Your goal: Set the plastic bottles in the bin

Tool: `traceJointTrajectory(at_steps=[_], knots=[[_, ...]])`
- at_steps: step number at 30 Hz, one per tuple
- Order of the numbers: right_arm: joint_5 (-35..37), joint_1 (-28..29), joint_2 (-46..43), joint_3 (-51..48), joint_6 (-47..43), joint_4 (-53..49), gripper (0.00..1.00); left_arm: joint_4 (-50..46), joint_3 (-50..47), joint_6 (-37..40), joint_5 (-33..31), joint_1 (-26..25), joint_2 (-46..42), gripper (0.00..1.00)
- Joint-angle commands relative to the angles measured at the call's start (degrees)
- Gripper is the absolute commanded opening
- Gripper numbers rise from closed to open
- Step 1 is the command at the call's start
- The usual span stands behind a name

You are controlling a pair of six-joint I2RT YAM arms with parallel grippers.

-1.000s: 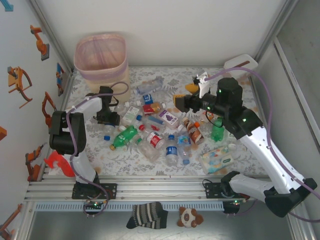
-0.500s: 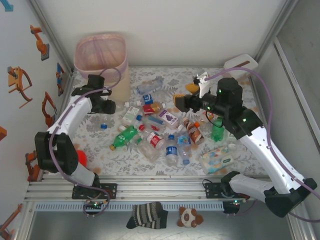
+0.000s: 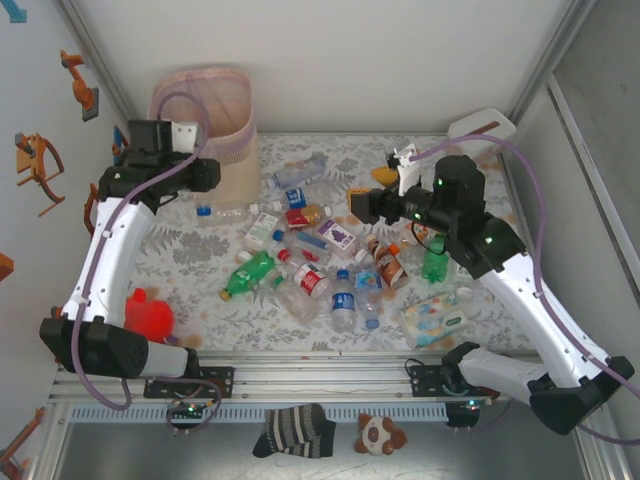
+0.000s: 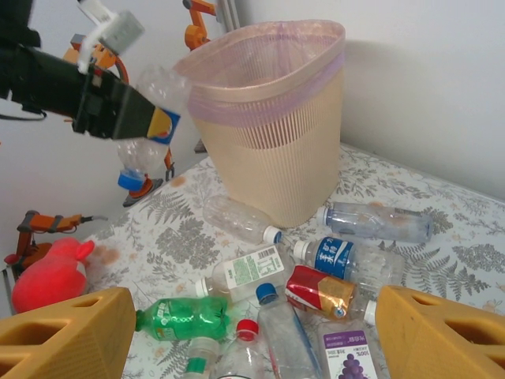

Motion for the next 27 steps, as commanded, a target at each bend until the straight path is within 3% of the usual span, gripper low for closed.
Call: traceJointTrajectory(at_steps=[1,14,27], knots=[[1.1,0.2,-1.8,0.5,-0.8,0.5,0.79,3.3,3.8,-1.1,3.5,1.2,-0.2,0.50],[2.4,0.2,-4.0,0.2,-0.9,-1.1,0.79,5.6,23.3,0.6,5.3,3.6,13.6,0.49],[4.6,0.2,-6.6,0.8,-1.2,-3.5,0.79,3.8,48.0,3.2,2.9,5.5,34.1,0.48]])
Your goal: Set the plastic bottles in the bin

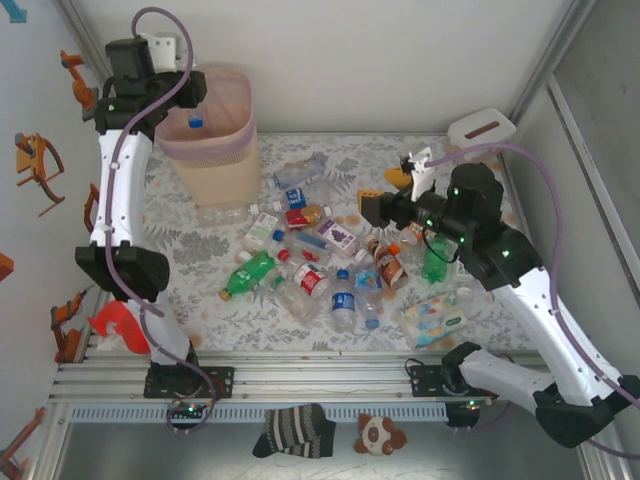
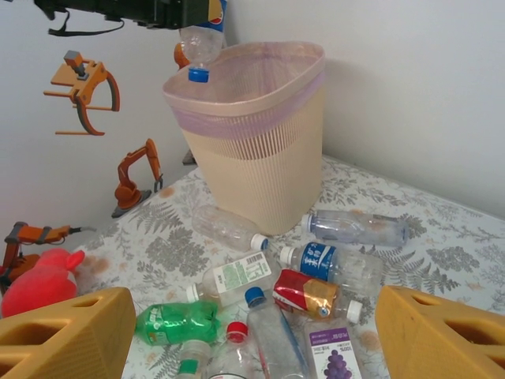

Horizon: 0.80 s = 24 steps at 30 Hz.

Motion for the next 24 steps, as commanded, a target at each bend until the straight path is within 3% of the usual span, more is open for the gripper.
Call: traceJointTrajectory(at_steps=[1,11,24], knots=[[1.7,0.2,-2.1,0.9,-1.0,-1.1,0.79,-1.4,6.0,2.0,-0.5,0.5,4.4,0.48],[4.0,0.2,-4.7,0.7,-1.0,-2.9,0.79,-2.1,10.0,3.7,-2.0,0.6,13.6,0.48],[0.9,0.2,-0.2,2.6,-1.2,-0.9,0.79,-12.2,9.0,7.0,-5.6,0.6,21.3,0.48]])
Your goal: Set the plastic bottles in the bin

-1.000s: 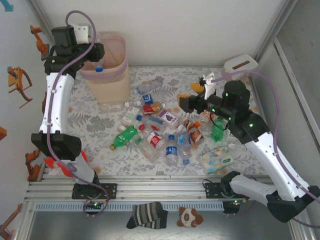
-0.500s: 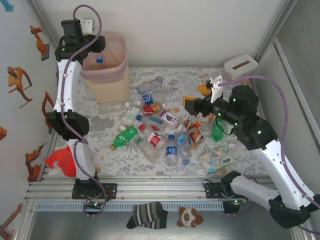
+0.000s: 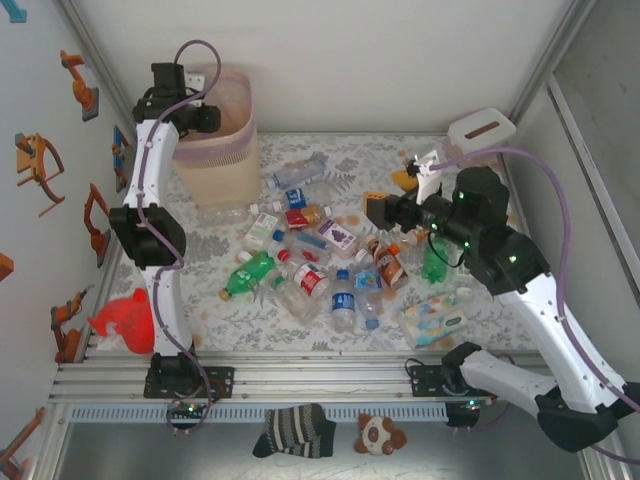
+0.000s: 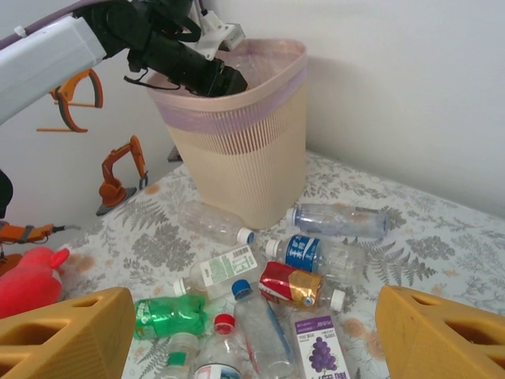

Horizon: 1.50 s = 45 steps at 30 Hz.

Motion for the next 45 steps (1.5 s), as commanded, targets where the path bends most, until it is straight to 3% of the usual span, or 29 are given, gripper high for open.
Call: traceJointTrajectory(at_steps=[1,16,21,31,45], knots=[[-1.4,0.2,1.1,2.6,-0.6,1.6,0.79,-3.3,0.6,2.7,-2.2,0.2,1.7,0.48],[-0.7,0.3,-0.1,0.2,1.5,3.4,0.78,-7.3,0.6,4.0,-3.1,0.2,11.0,0.49],[0.3,0.3,-1.2,-0.2,1.5,2.9,0.78,-8.3,0.5,3.8,-3.2,0.2,12.7,0.55],[0.6,0.3,-2.0,-0.4,1.3,2.4,0.78,-7.1,1.5,3.1,-3.7,0.2,8.7,0.75],[4.5,0.3,-1.1,0.6,1.4,1.0,0.78,-7.1,2.8,2.9,-1.0,0.2,0.6,0.77]])
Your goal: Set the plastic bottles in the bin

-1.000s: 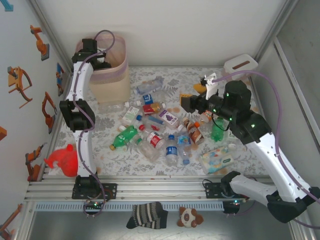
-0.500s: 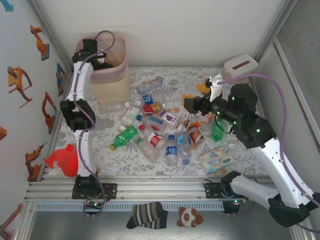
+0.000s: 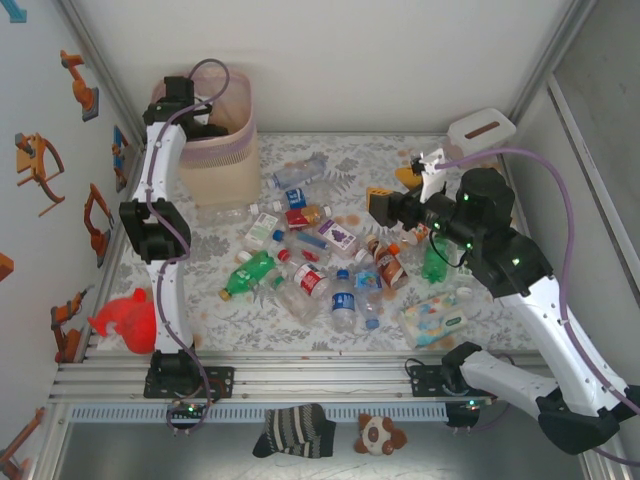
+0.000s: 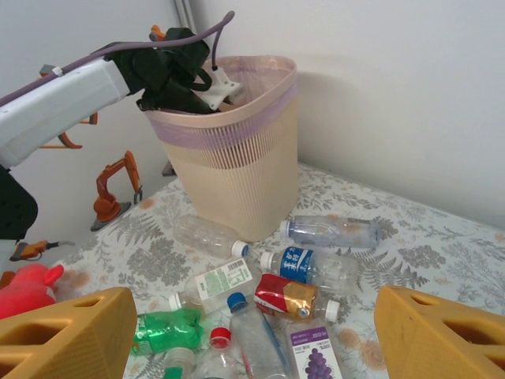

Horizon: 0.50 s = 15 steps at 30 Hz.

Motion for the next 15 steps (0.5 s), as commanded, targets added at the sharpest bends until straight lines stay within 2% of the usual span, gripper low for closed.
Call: traceJointTrajectory(at_steps=[1,6,15], knots=[[3.4,0.3,0.8,1.1,0.6,-0.8,0.78,0.1,0.6,-0.1,1.7,0.2,-5.7,0.77],[7.0,0.2,3.5,3.2,0.9,-3.2,0.78,0.2,0.9,-0.9,4.0,0.2,-9.6,0.75],[8.0,0.2,7.0,5.1,0.9,-5.6,0.79,-1.2,1.8,-1.7,8.4,-0.3,-17.3,0.73]])
